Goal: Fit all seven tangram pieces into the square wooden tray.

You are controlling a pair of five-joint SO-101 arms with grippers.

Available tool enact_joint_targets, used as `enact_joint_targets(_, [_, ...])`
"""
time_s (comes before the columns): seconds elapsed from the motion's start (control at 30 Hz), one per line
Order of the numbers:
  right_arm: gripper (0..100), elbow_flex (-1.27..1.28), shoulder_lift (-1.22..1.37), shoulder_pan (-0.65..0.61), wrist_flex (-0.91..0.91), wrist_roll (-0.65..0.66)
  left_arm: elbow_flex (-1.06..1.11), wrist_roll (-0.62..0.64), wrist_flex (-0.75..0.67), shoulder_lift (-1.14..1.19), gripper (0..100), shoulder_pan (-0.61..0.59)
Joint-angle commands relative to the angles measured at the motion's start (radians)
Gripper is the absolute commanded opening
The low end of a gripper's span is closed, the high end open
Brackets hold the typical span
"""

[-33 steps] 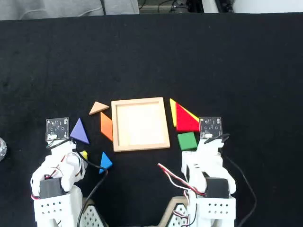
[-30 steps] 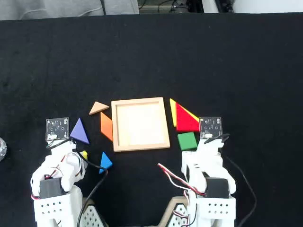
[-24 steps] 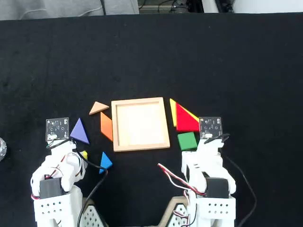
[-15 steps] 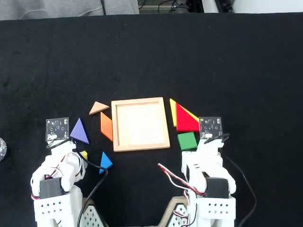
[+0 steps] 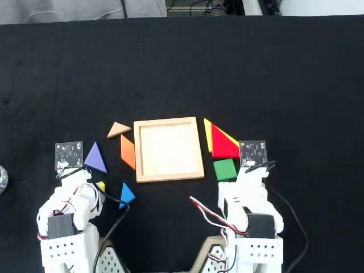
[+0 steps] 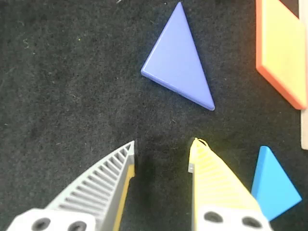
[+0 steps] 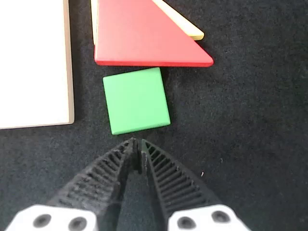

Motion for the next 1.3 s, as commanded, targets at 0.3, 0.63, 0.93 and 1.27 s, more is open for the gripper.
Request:
enact_joint_targets(0.3, [1.5,-0.002,-0.073,-0.044,0.006,-0.006,0.019,-0.002,-0.017,-0.006,19,-0.008])
enact_joint_targets(0.63, [1.5,-0.002,-0.073,-0.023,-0.158,-0.009,0.019,-0.006,-0.017,-0.006,19,-0.007])
enact_joint_targets(0.93, [1.5,-0.002,-0.074,0.158,-0.666,-0.011,0.019,-0.006,-0.017,-0.006,19,0.125])
enact_joint_targets(1.27, [1.5,-0.002,-0.074,0.161,-0.75,-0.005,0.019,-0.002,-0.017,-0.006,19,0.136])
